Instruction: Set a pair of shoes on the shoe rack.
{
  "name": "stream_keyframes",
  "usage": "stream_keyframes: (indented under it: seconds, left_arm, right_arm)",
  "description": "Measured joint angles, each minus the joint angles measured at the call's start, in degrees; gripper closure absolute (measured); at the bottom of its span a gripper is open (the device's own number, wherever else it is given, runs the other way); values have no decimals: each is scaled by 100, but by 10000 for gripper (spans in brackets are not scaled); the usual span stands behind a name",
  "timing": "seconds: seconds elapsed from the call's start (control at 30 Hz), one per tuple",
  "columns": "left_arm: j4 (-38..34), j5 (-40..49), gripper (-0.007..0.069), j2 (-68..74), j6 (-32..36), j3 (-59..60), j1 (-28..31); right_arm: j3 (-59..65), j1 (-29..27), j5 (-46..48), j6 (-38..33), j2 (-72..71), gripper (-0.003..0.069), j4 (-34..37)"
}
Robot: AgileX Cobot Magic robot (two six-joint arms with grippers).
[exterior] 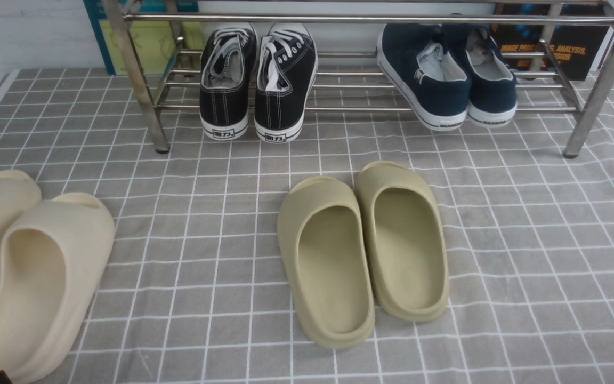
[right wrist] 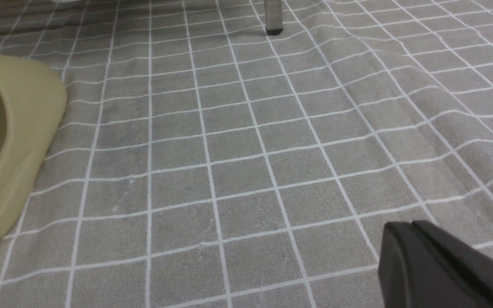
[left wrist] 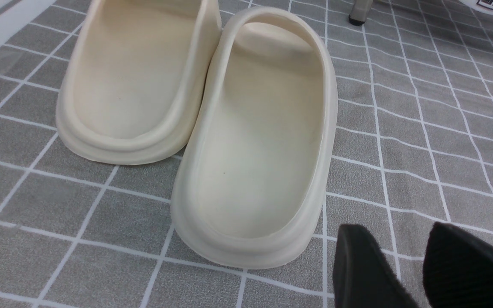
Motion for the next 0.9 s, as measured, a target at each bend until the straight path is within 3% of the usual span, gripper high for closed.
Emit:
stream_keyframes:
  seconds: [0.17, 0.9]
  left_arm:
    - [0, 0, 386, 0, 0, 0, 0]
    - [0, 0, 386, 0, 0, 0, 0]
  right_arm:
    - [-3, 265, 5, 0, 0, 664, 0]
    - [-3, 264, 5, -13, 0, 659, 0]
